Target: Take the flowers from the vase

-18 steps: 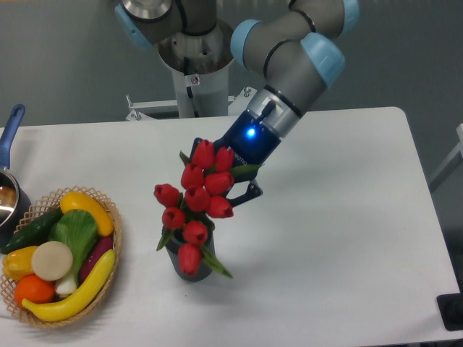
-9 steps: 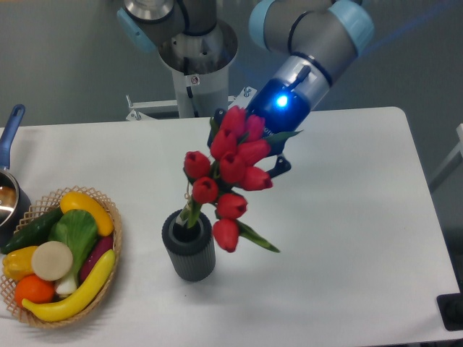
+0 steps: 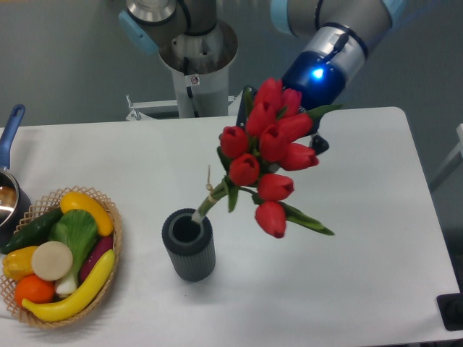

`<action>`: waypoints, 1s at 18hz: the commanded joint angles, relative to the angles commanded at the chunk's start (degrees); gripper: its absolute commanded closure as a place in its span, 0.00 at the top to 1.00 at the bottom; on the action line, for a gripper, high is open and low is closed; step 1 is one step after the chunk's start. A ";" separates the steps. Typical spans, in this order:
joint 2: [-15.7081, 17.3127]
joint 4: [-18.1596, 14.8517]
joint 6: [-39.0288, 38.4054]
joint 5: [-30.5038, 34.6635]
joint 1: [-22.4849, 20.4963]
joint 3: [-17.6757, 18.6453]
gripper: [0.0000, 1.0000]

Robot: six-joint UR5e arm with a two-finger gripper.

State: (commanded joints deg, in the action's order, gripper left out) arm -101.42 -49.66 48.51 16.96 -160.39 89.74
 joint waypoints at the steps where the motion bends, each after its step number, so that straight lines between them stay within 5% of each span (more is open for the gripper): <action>1: -0.35 0.00 0.09 0.00 -0.88 -0.35 0.39; 7: -4.48 0.09 4.12 0.44 -4.66 -3.43 0.39; 18: -6.15 0.35 8.62 0.97 -6.95 -3.34 0.39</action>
